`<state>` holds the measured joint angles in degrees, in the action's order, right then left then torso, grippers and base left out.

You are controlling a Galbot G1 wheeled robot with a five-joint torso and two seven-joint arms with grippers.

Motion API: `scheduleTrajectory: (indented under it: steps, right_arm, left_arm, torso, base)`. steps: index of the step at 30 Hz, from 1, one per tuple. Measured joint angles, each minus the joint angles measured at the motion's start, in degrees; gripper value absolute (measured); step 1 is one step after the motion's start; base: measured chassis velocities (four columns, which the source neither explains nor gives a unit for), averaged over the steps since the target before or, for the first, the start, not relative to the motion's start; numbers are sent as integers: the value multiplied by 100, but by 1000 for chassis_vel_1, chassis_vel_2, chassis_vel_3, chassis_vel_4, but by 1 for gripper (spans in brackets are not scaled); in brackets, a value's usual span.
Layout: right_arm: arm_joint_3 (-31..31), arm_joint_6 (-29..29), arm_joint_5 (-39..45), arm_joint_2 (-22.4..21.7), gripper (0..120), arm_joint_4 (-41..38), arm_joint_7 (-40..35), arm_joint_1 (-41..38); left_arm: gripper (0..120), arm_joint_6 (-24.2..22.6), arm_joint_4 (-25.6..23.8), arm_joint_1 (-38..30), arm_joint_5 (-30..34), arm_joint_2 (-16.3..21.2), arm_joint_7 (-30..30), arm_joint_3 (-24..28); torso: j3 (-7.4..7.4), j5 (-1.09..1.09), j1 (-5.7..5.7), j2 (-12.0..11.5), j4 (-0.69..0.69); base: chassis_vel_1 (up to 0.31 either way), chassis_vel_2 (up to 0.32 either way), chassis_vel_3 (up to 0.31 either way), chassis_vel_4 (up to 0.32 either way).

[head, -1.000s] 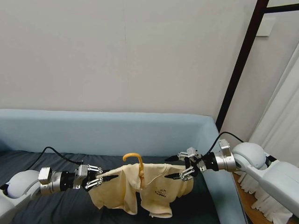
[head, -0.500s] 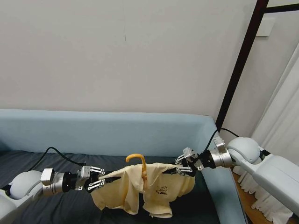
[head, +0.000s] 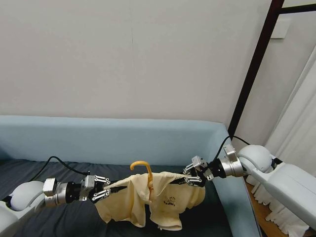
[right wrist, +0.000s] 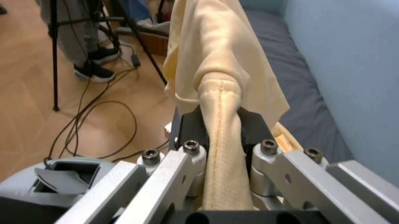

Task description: Pick up the clothes from the sofa and hang them on the clothes hanger.

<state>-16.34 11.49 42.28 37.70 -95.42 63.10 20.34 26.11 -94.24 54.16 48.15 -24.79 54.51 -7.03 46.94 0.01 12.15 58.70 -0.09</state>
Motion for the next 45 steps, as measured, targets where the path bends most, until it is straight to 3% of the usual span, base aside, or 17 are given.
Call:
scheduleTrajectory:
  steps: [6, 12, 13, 16, 20, 21, 26, 32, 37, 45]
  right_arm:
    - [350, -60, 462, -118, 7, 16, -202, 289]
    - [650, -41, 1187, -303, 7, -241, -790, 341]
    - [703, -14, 1349, -400, 7, -363, -1000, 340]
    - [785, 50, 1580, -576, 7, -595, -1364, 296]
    - [1047, 219, 2019, -973, 7, -1088, -2077, 59]
    - [1047, 219, 2019, -973, 7, -1088, -2077, 59]
    - [1603, 350, 2307, -1863, 7, -1768, -2948, 249]
    - [1656, 405, 2347, -2551, 7, -2192, -3495, 349]
    - [1876, 514, 2331, -3119, 7, -2536, -3943, 751]
    - [2007, 661, 2882, -3641, 7, -2965, -4882, 853]
  left_arm:
    - [39, 451, 332, -252, 736, -79, 1, -43]
    - [59, 542, 222, -624, 1598, -339, -260, -213]
    - [66, 550, 157, -693, 1731, -408, -378, -220]
    - [72, 591, -37, -731, 1929, -512, -694, -245]
    - [91, 743, -742, -586, 2188, -780, -2056, -283]
    - [91, 743, -742, -586, 2188, -780, -2056, -283]
    - [100, 659, -1289, -333, 1654, -1177, -2930, -90]
    - [100, 470, -1755, 297, 753, -1637, -3375, 4]
    - [100, 439, -1644, 542, 307, -2002, -3312, 208]
    - [100, 593, -1156, 840, -401, -2239, -3122, 231]
  torso:
    - [0, -1, 0, 0, 0]
    - [0, 0, 0, 0, 1]
    - [0, 0, 0, 0, 0]
    - [0, 0, 0, 0, -2]
    - [0, 0, 0, 1, 2]
    - [0, 0, 0, 1, 2]
    - [-1, 0, 0, 1, -5]
    - [-1, 0, 0, 1, 2]
    - [-1, 0, -1, 1, -2]
    - [0, -2, 0, 1, -1]
  base:
    - [0, 0, 0, 0]
    - [0, 0, 0, 0]
    - [0, 0, 0, 0]
    - [0, 0, 0, 0]
    - [0, 0, 0, 0]
    - [0, 0, 0, 0]
    - [0, 0, 0, 0]
    - [0, 0, 0, 0]
    - [0, 0, 0, 0]
    - [0, 0, 0, 0]
